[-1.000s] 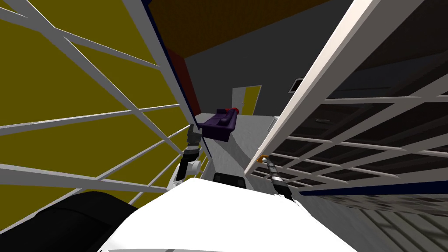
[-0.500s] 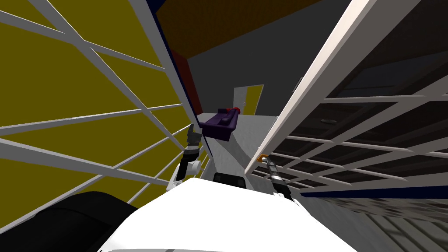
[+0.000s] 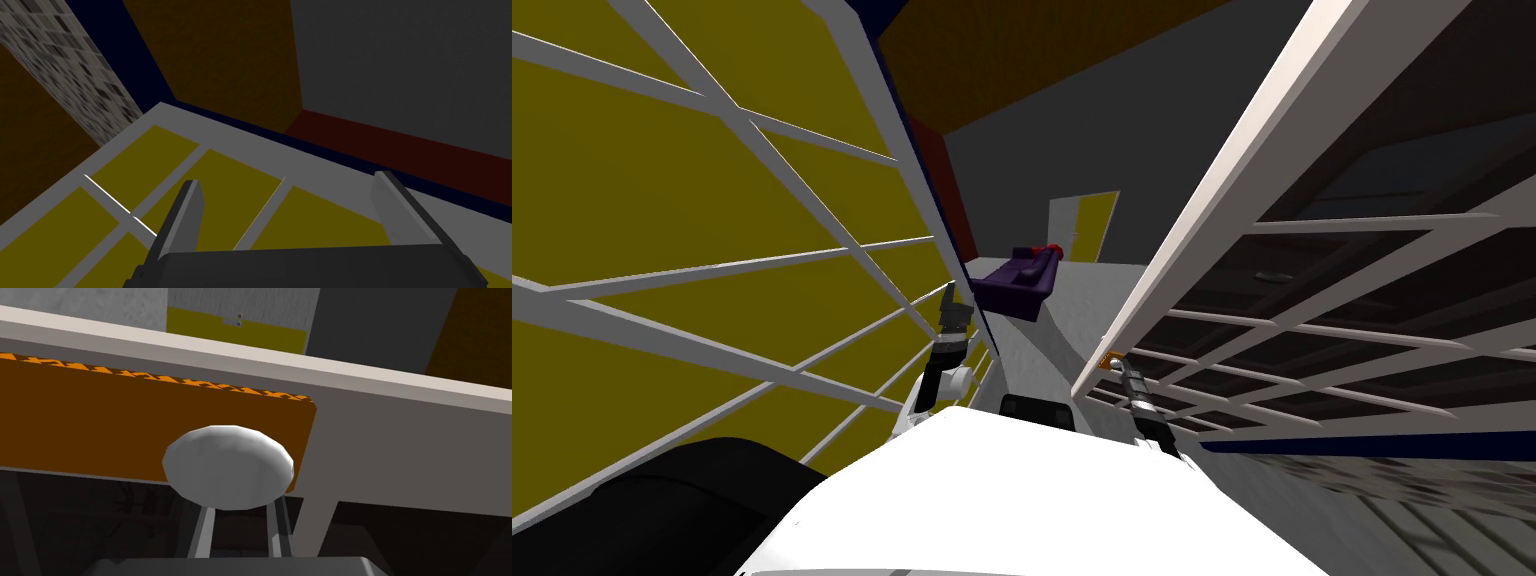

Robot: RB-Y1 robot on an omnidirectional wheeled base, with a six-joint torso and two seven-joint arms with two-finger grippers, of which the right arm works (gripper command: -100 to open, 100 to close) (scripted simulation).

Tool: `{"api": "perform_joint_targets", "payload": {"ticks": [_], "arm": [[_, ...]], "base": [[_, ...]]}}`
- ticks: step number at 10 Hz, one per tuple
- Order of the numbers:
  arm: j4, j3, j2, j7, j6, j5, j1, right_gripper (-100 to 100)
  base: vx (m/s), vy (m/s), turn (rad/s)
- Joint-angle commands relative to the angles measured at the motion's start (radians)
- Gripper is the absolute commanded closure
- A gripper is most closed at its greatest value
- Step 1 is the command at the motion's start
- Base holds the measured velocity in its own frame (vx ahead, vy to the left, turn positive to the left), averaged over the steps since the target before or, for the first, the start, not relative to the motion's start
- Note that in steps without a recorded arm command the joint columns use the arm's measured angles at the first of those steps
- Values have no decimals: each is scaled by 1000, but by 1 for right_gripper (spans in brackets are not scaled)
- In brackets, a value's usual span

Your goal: Pull the door open

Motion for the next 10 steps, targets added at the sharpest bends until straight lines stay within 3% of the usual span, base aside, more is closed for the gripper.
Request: {"api": "perform_joint_targets", "payload": {"ticks": [1,2,6,9,10], "arm": [[-5,18,7,-50,-2,-18,-9,100],[-5,18,7,-52,-2,-18,-9,100],[-3,43,6,-171,10,-76,-19,100],[-3,43,6,-178,10,-76,-19,100],[-23,40,5,-214,42,-95,1,-100]], "base": [[-40,-13,76],[-31,-16,53],[-47,-23,69],[-17,-4,1],[-21,-15,5]]}}
